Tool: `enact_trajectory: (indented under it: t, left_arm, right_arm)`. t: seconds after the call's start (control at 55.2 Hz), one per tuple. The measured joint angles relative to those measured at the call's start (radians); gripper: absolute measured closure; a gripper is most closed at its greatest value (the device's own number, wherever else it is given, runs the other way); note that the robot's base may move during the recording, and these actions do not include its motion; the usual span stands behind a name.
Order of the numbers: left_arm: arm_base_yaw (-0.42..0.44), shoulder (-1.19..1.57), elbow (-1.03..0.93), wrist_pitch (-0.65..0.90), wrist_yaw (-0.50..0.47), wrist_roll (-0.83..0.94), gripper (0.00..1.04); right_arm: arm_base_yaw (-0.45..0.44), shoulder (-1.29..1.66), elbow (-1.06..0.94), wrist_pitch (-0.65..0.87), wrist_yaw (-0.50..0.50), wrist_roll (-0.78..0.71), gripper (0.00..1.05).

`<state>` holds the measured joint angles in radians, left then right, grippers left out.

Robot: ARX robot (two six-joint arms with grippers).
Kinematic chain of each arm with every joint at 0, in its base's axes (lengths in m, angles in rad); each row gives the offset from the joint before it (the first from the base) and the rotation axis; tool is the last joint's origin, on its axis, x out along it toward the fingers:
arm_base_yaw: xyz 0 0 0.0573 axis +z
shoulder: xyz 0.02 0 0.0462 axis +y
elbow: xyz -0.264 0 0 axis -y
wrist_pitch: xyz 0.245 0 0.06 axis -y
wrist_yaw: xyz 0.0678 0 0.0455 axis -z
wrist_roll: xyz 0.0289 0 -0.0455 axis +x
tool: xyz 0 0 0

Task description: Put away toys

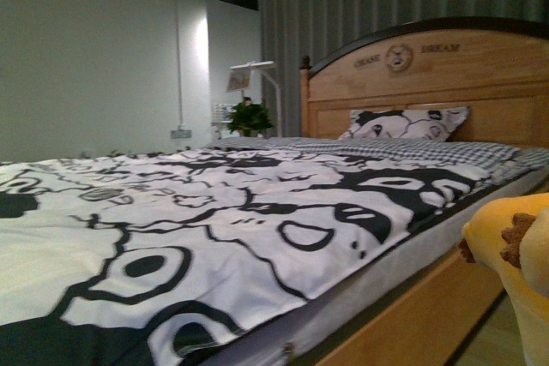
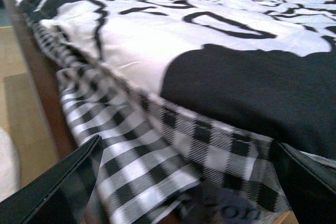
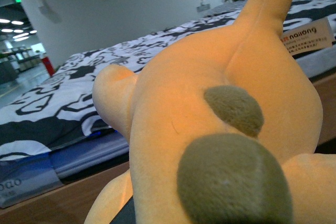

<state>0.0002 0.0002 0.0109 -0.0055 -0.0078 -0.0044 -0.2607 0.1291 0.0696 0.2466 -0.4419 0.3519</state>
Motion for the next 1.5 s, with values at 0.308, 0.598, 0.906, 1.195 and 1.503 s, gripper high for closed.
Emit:
enact_trajectory:
  t: [0.308,0.598,0.906,1.195,1.503]
  left_arm:
    - [0.004,-0.001,0.002,0.007,-0.037,0.025,0.06]
    - [0.002,0.0,0.0,0.005,0.006,0.014,0.06]
    - [0.002,0.0,0.0,0.005,0.008,0.011,0.06]
    - [0.002,0.0,0.0,0.005,0.008,0.01,0.06]
    - [0.0,0.002,0.0,0.005,0.008,0.009,0.06]
  right_arm:
    - [0.0,0.0,0.0,-0.001,0.0,0.0,0.87]
    - [0.0,0.0,-0.001,-0.001,0.0,0.0,0.87]
    - [0.0,0.0,-0.001,-0.001,0.0,0.0,0.87]
    - [0.0,0.0,-0.001,-0.001,0.0,0.0,0.87]
    - [-0.002,-0.002,-0.002,-0.001,-0.005,0.0,0.87]
